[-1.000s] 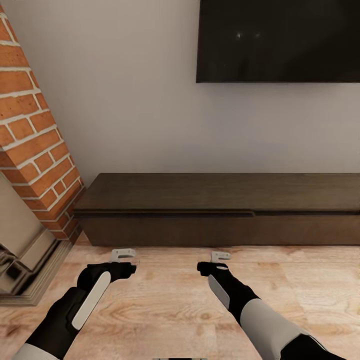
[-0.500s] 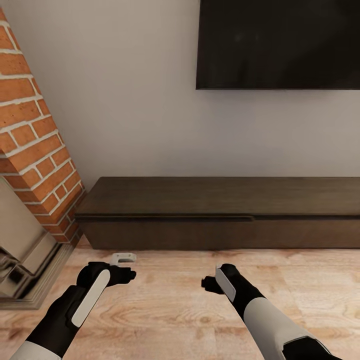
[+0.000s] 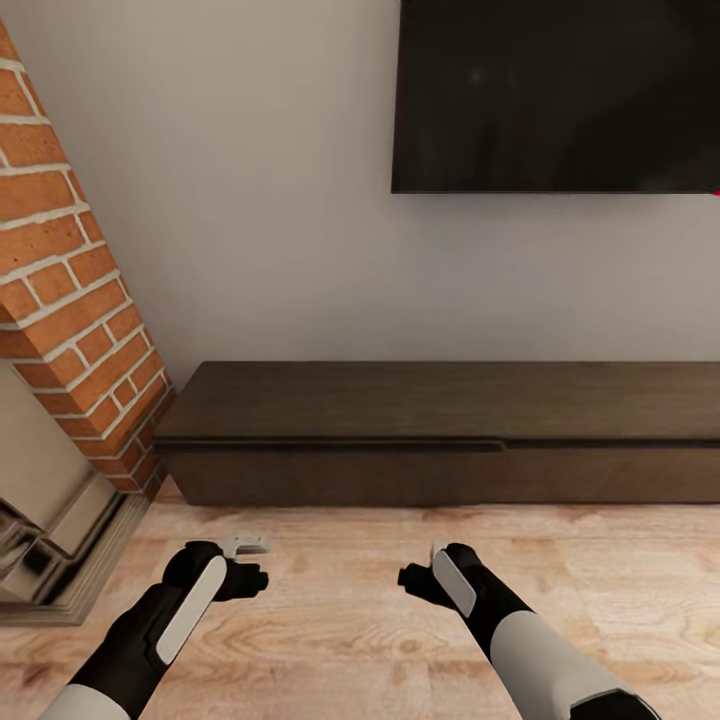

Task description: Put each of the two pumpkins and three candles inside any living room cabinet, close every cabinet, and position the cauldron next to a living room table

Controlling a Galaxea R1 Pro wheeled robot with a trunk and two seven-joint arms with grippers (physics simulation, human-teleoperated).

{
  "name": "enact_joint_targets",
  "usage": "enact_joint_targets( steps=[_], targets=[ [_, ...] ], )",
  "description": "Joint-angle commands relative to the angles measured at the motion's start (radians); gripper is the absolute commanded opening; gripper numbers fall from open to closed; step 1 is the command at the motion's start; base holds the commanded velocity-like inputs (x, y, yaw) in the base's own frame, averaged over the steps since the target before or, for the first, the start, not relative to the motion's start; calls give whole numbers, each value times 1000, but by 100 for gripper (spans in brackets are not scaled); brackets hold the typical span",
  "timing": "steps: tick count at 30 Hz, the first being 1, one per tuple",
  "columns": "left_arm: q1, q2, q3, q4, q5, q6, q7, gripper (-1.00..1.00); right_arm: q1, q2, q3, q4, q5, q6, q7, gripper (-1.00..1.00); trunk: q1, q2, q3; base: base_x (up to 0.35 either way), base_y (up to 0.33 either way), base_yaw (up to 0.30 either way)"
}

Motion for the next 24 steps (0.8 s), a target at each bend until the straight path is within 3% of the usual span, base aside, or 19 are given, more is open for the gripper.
enact_joint_targets(
  steps=[1,6,13,24],
  targets=[
    [-1,-1,-3,0,10,2,10,100,3,-1,8,0,-11,2,-10,100,-4,7,2,0,0,0],
    [-1,-8,-4,-4,6,2,11,100,35,-1,7,1,-10,-10,-8,100,-23,42,18,0,0,0],
    [-1,-11,-6,-5,2,3,12,100,46,-2,8,25,-9,-121,-5,100,-50,91,40,0,0,0],
    [-1,-12,-11,-7,6,3,12,100,46,-2,9,73,-1,-200,-2,100,-92,168,74,-8,0,0]
  ],
)
